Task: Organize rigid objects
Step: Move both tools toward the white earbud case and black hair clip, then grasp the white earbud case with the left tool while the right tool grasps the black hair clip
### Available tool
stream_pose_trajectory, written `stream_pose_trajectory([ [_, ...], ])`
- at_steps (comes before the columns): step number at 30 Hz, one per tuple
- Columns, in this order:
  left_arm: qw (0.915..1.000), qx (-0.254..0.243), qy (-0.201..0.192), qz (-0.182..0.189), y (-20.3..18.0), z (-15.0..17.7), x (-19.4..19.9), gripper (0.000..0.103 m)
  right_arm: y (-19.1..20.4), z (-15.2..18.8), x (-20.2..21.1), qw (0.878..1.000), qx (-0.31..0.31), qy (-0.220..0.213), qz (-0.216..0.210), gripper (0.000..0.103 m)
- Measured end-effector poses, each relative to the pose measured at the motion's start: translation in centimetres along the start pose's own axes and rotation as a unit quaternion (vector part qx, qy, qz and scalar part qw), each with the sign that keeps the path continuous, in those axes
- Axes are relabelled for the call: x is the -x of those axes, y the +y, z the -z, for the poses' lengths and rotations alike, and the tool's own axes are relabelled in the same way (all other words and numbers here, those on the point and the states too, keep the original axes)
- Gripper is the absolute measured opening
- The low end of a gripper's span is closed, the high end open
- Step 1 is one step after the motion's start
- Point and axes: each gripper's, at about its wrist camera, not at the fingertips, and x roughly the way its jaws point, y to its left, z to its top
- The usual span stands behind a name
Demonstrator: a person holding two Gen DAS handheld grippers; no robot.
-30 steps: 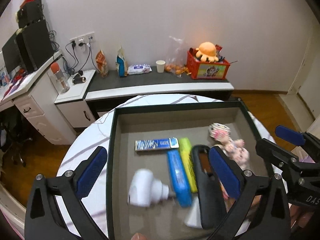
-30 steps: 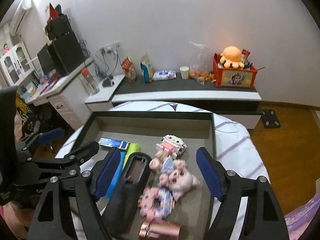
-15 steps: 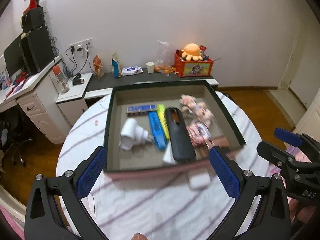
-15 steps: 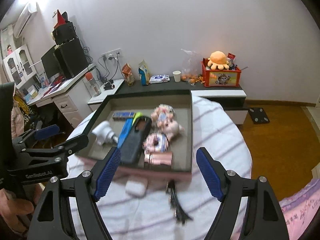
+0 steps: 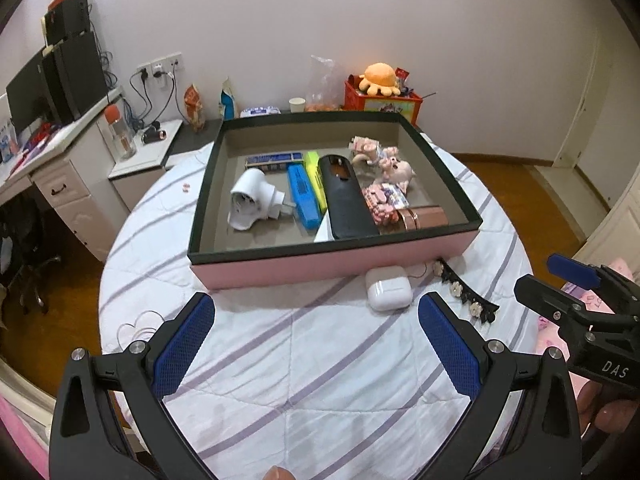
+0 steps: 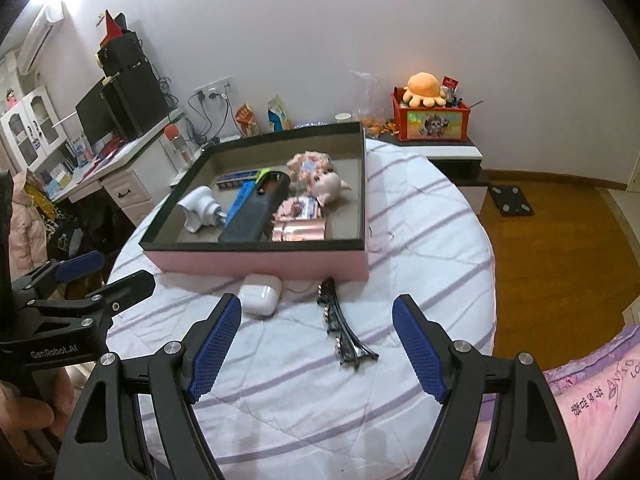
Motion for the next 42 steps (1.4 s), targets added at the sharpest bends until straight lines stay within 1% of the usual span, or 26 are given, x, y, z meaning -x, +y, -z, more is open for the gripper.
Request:
stream_pose_trajectory([
  [10,0.9998,0.003,0.019,0.009,-0.5,0.9,-2.1,0.103,-0.8,1.0,-1.3,1.000,-0.003,0.021,0.013,0.080],
  [22,0.9980,-0.009,0.055,0.032,-2.9,1.5,-6.9,0.103,-1.9,1.8,-4.2,0.998,0.010,0.062,0.030,0.080],
  [27,0.9977,-0.004,0.062,0.027,-3.7,1.2,-9.3,0.103,-2.0,2.3,-5.9,0.996,0.022,0.082,0.033,0.080],
  [30,0.9973,0.004,0.070,0.024,-3.8,1.1,-10.9,0.103,-2.0,2.6,-6.8,0.995,0.037,0.088,0.039,0.080],
  [32,0.9970,0.008,0.073,0.021,-3.9,1.1,-11.8,0.101,-1.9,2.6,-7.1,0.994,0.048,0.087,0.040,0.079],
  [33,0.9971,0.008,0.073,0.019,-3.9,1.1,-12.0,0.100,-1.8,2.6,-7.3,0.994,0.055,0.084,0.041,0.073],
  [34,0.9974,0.007,0.070,0.017,-4.0,1.1,-12.1,0.100,-1.7,2.7,-7.5,0.994,0.059,0.086,0.040,0.064],
  [36,0.9978,0.004,0.065,0.012,-4.2,0.9,-12.4,0.098,-1.5,2.8,-8.0,0.993,0.066,0.091,0.041,0.057],
  [37,0.9979,0.003,0.063,0.011,-4.3,0.8,-12.5,0.096,-1.5,2.8,-8.1,0.993,0.069,0.089,0.042,0.052],
  [38,0.9981,0.003,0.060,0.010,-4.3,0.7,-12.5,0.094,-1.4,2.8,-8.1,0.993,0.072,0.088,0.043,0.049],
  [40,0.9984,0.004,0.056,0.004,-4.5,0.6,-12.5,0.093,-1.1,2.7,-8.1,0.992,0.079,0.087,0.040,0.036],
  [41,0.9986,0.003,0.053,0.002,-4.6,0.8,-12.5,0.092,-0.9,2.8,-8.0,0.992,0.084,0.087,0.040,0.033],
  [42,0.9988,0.001,0.049,0.001,-4.6,0.9,-12.4,0.089,-0.7,2.8,-7.9,0.991,0.089,0.087,0.041,0.030],
])
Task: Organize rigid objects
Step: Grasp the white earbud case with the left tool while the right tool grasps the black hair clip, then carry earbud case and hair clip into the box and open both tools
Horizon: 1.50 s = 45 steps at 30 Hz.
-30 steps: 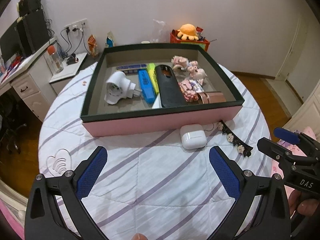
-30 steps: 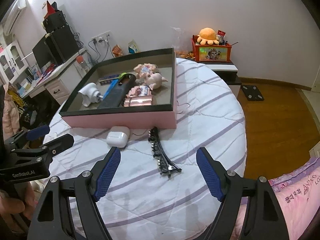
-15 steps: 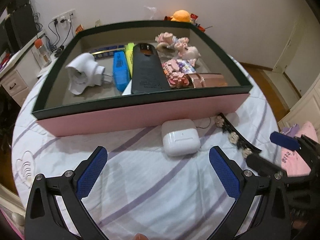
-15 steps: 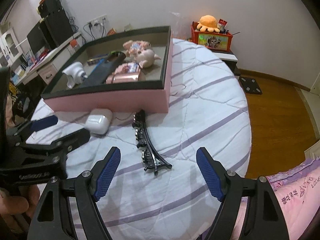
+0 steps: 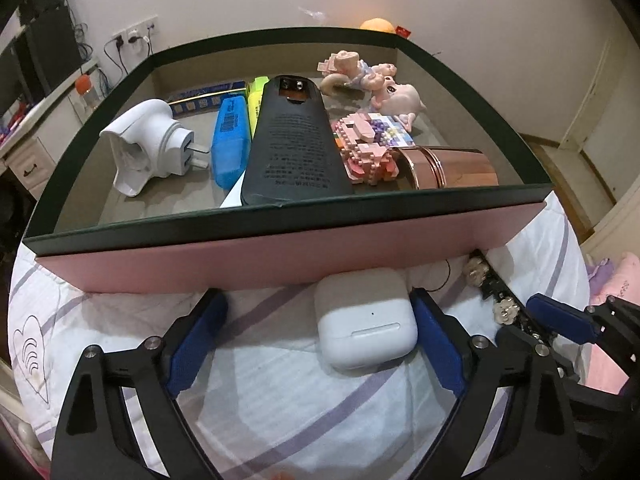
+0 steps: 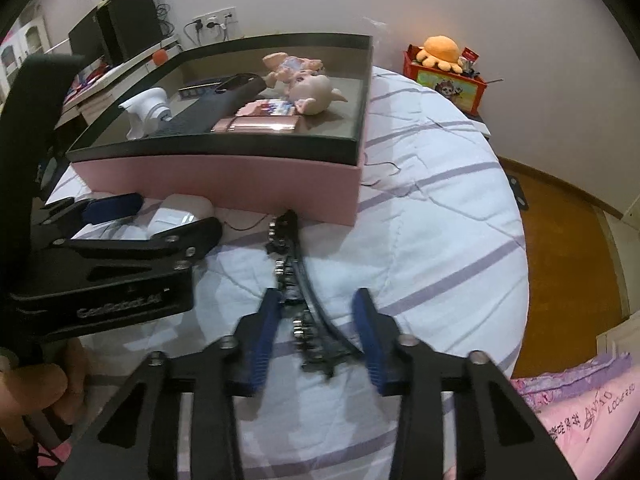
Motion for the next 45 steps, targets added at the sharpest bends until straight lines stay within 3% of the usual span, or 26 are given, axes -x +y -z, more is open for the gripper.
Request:
stream_pose_trajectory([
  [2,1.0000,-0.001,-0.007,-0.006,0.1,0.5,0.4,0.076,0.1,0.1,0.2,1.000,0.002,0.001,0.001,0.022],
  [4,0.9999,-0.001,-0.010,0.000,0.6,0.7,1.0,0.054,0.0,0.2,0.5,1.000,-0.001,0.002,-0.003,0.019],
  [6,0.9999,0.000,-0.008,0.009,1.3,0.8,1.4,0.047,-0.2,0.4,0.7,1.000,-0.007,0.003,-0.011,0.019],
  [17,0.9992,0.014,-0.002,0.038,3.3,2.1,3.6,0.047,0.3,0.3,2.7,0.999,-0.024,-0.011,-0.035,0.019],
  [23,0.9990,0.019,-0.022,0.035,4.6,1.8,6.4,0.047,1.1,-0.8,4.4,0.998,-0.017,-0.030,-0.043,0.019],
  [36,0.9974,0.007,-0.071,0.012,6.5,-4.4,9.6,0.047,2.9,-7.2,6.4,0.995,0.012,-0.088,-0.052,0.019],
  [45,0.9972,-0.004,-0.074,0.013,6.3,-9.7,6.5,0.047,1.8,-12.7,3.6,0.994,-0.006,-0.096,-0.054,0.019],
])
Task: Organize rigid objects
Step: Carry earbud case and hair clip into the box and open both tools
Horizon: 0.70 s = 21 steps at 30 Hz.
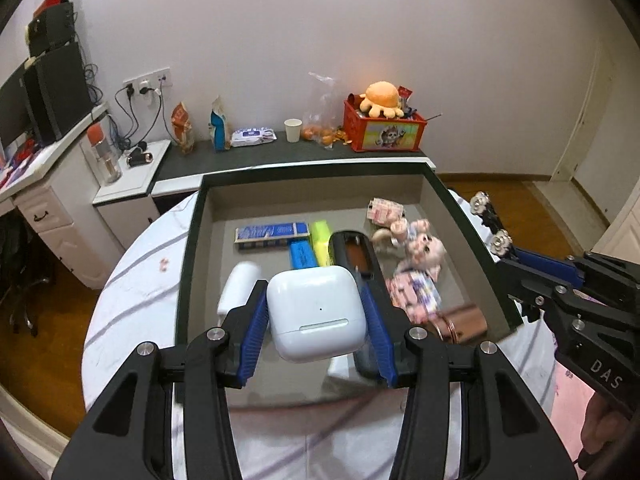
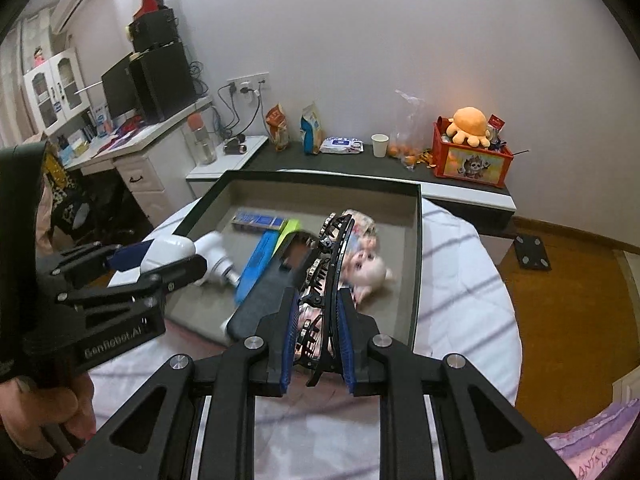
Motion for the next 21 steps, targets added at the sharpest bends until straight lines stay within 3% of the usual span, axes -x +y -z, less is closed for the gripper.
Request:
stream_pose_trajectory([
  [9,0.9998,0.000,0.022,0.000,-0.2,-1.1,-4.2,0.047,-1.2,-1.0,-4.7,0.999,-0.015,0.036,-0.006,0.019],
  [17,0.9993,-0.002,0.036,-0.004,-0.2,-0.7,-5.3,0.049,-1.8,-0.7,-6.2,0.998,-0.026,0.053,0.001,0.021],
  [18,0.9993,-0.001,0.036,-0.005,-0.2,-0.7,-5.2,0.052,-1.9,-0.7,-6.3,0.998,-0.026,0.054,0.001,0.028],
  [19,0.9994,0.000,0.035,-0.006,-0.1,-0.8,-5.0,0.063,-1.9,-0.6,-6.2,0.998,-0.027,0.052,0.002,0.044],
  [21,0.9994,0.004,0.029,-0.019,0.1,-0.8,-4.6,0.074,-1.9,-0.6,-5.8,0.999,-0.030,0.040,0.005,0.059],
])
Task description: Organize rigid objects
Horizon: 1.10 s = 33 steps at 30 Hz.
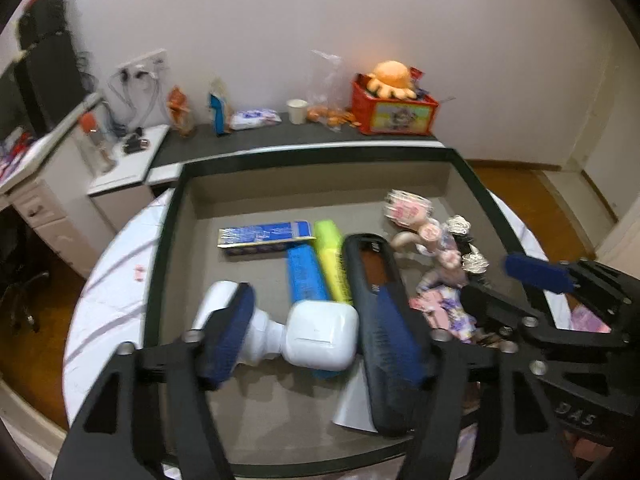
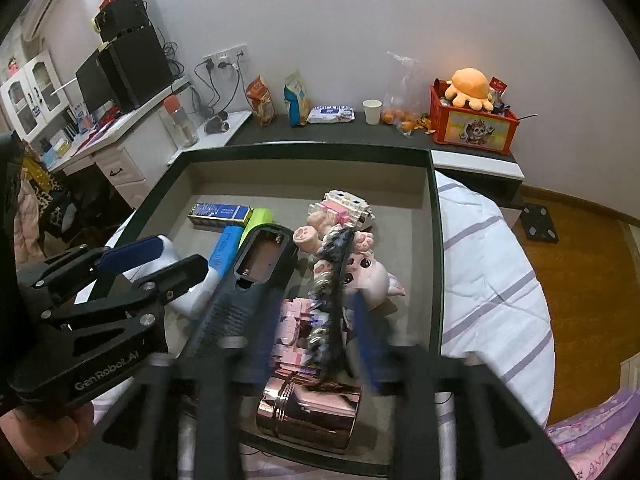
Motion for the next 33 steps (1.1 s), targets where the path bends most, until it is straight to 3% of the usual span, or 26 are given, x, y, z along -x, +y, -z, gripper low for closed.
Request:
stream_pose_trajectory([
  [4,0.9999,0.012,-0.010,-0.001,0.8,-0.1,1.1,0.092,-0.5,0.0,1.2,1.000,-0.011,-0.019,0.007,0.076],
  [7,0.9997,0.013,-0.021,-0.003,1.0,0.0,2.3,0.100,-0.5,0.1,2.5,0.999,-0.016,-0.036,0.010,0.079],
  [16,0.9985,0.018,-0.040,-0.032,1.1,1.7,6.6,0.103,-0.5,1.8,6.9,0.997,-0.035,-0.068,0.028,0.083],
  [20,0.9981,0.032,-0.047,-0.026,1.7,3.1,8.8,0.103,-0.6,3.1,9.1,0.995,-0.048,-0.077,0.036,0.086],
  [23,0.9979,0.037,-0.047,-0.024,2.0,4.6,10.4,0.103,-0.6,4.3,10.7,0.994,-0.055,-0.085,0.039,0.103],
  [33,0.9983,0.029,-0.043,-0.028,1.2,9.3,14.1,0.103,1.6,9.0,13.9,0.995,-0.046,-0.086,0.028,0.103],
])
